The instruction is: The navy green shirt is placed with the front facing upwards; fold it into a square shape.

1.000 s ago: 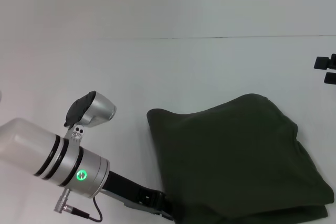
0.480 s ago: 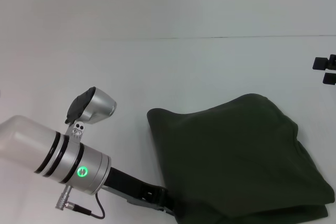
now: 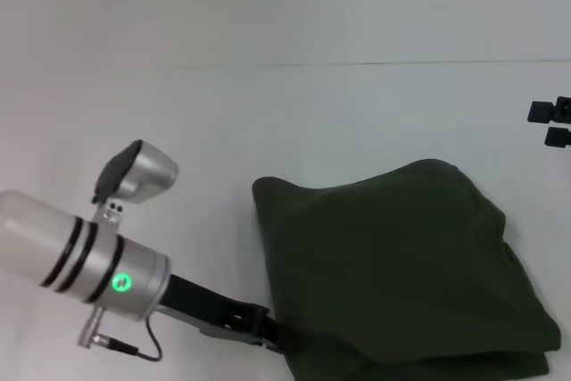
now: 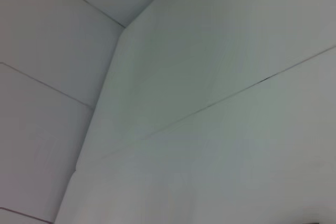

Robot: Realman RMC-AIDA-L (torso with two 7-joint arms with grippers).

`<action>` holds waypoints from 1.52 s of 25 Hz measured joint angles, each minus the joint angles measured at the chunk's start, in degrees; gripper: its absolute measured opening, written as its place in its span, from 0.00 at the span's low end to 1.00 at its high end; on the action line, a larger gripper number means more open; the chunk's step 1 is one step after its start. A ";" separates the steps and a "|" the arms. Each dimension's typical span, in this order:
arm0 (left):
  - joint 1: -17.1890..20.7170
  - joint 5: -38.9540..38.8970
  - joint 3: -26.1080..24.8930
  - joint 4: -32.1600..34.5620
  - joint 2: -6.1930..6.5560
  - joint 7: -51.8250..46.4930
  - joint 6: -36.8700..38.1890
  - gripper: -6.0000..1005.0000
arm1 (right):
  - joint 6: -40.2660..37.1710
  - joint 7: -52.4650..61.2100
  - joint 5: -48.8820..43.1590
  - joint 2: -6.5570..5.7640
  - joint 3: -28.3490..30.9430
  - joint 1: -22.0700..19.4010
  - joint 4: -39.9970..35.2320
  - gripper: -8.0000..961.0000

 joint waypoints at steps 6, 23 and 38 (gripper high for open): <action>0.74 0.42 -1.09 2.22 2.68 0.06 0.71 0.09 | -0.41 -0.40 0.03 0.67 -0.08 -0.01 0.03 0.83; 2.58 0.10 -7.21 3.09 2.65 -0.84 5.43 0.17 | -1.95 -1.38 0.10 1.13 -0.04 0.07 -0.03 0.83; 3.80 -0.72 -7.16 3.96 0.08 7.23 4.58 0.57 | -3.09 -1.48 -0.03 1.09 0.11 -0.09 0.03 0.83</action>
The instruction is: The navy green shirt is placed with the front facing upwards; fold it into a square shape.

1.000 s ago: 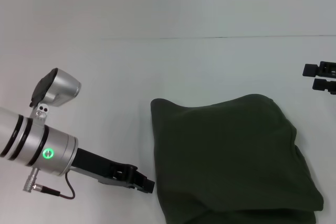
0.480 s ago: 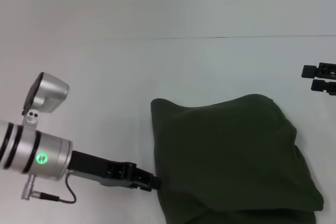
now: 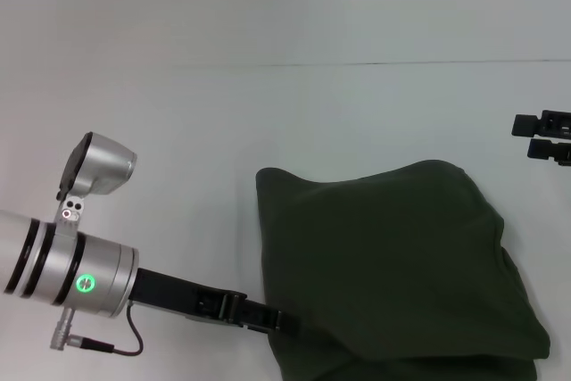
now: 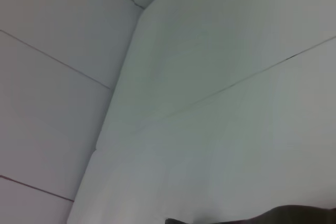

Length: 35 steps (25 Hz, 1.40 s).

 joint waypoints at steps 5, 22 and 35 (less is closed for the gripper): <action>0.75 0.63 0.42 2.68 -0.27 0.15 -0.49 0.67 | -0.30 0.00 0.09 0.00 -0.25 0.02 0.00 0.83; 1.58 0.22 7.80 3.97 -1.63 -0.37 -5.00 0.67 | -0.98 -0.09 0.13 0.20 -0.25 0.03 0.00 0.83; -0.12 -0.03 8.01 1.05 -1.65 -0.26 -5.23 0.67 | -1.05 -0.09 0.12 0.34 -0.31 0.03 0.00 0.83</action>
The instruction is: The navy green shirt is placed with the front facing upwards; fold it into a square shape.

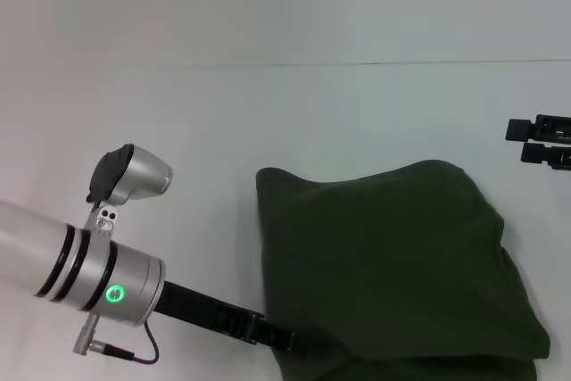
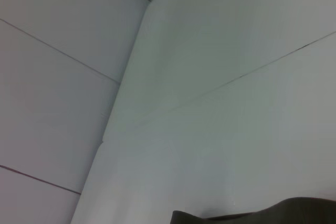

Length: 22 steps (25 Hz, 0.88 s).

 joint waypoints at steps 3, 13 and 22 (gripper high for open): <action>-0.43 -0.05 0.01 -0.35 -0.12 -0.03 -0.53 0.67 | 0.00 -0.01 0.00 0.03 -0.02 0.00 0.00 0.83; -1.75 -0.09 2.57 -1.78 -0.11 -0.17 -1.98 0.55 | -0.48 -0.09 -0.01 0.03 0.25 -0.05 0.00 0.83; -1.94 -0.09 2.78 -1.79 0.03 -0.11 -2.15 0.23 | -0.53 -0.09 -0.04 0.18 0.37 -0.04 0.00 0.83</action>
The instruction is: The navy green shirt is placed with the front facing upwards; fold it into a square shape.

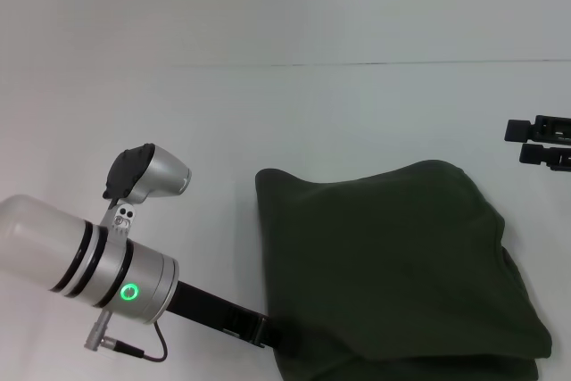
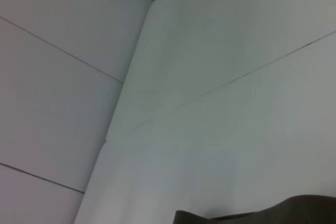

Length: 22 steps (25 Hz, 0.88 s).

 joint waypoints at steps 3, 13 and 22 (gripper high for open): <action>-0.03 0.00 0.01 0.00 0.06 0.13 0.10 0.16 | 0.00 0.00 0.00 0.07 -0.10 0.04 0.00 0.83; -0.14 0.01 -1.06 0.82 0.59 -0.08 -0.07 0.09 | 0.29 -0.52 0.01 0.26 -0.04 0.04 0.00 0.83; -0.67 0.21 -1.37 1.78 1.56 -0.53 -0.57 0.06 | 0.49 -0.60 0.03 0.64 0.08 0.21 0.00 0.83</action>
